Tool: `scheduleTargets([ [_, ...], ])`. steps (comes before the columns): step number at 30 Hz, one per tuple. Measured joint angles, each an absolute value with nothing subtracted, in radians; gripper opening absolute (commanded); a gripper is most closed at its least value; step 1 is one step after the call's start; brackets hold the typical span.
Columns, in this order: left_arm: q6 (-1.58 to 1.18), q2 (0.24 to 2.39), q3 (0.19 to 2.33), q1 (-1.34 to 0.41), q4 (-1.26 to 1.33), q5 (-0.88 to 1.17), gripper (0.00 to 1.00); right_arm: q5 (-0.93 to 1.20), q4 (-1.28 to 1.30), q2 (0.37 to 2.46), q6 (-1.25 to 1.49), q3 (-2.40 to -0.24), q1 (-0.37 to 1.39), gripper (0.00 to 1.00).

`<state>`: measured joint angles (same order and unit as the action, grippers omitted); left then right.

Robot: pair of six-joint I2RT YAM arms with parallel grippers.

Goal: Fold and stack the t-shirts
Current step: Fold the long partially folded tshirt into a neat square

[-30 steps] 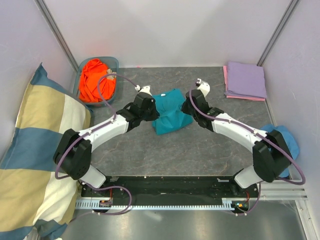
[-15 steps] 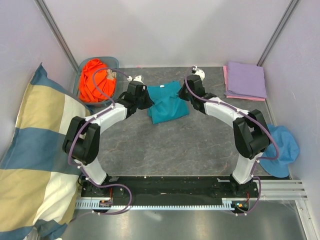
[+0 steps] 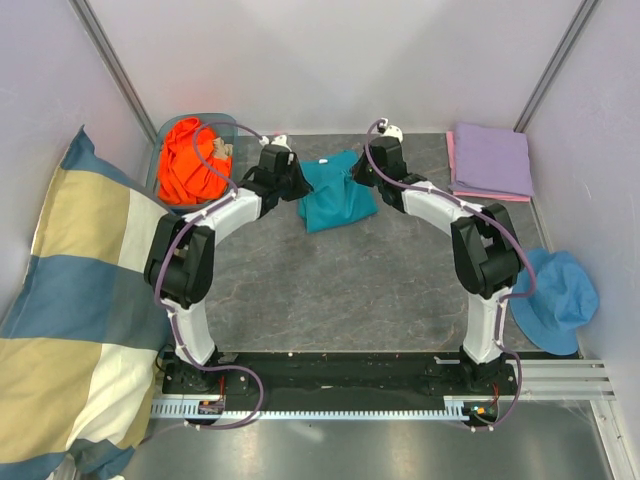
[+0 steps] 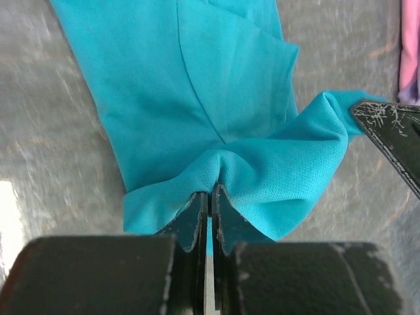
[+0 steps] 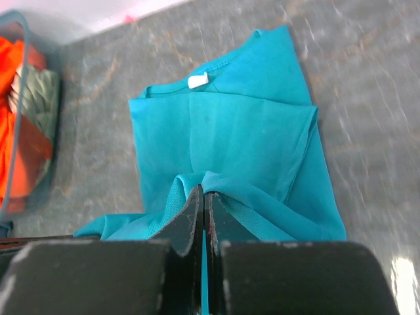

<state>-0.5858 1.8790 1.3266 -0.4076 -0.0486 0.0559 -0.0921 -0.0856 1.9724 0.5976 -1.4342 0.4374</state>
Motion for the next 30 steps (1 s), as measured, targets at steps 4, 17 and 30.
scheduleTargets([
  [4, -0.586, 1.936, 1.406, -0.369, -0.046, 0.082, 0.02, -0.042, -0.11, 2.052, 0.58, -1.529, 0.414, 0.0],
  [17, -0.611, 1.914, 1.242, -0.381, 0.043, 0.221, 0.02, 0.034, -0.125, 1.903, 0.584, -1.238, 0.395, 0.0],
  [30, -0.656, 1.466, 0.772, -0.616, 0.042, 0.257, 0.02, 0.017, 0.07, 1.217, 0.702, -0.716, 0.516, 0.0],
])
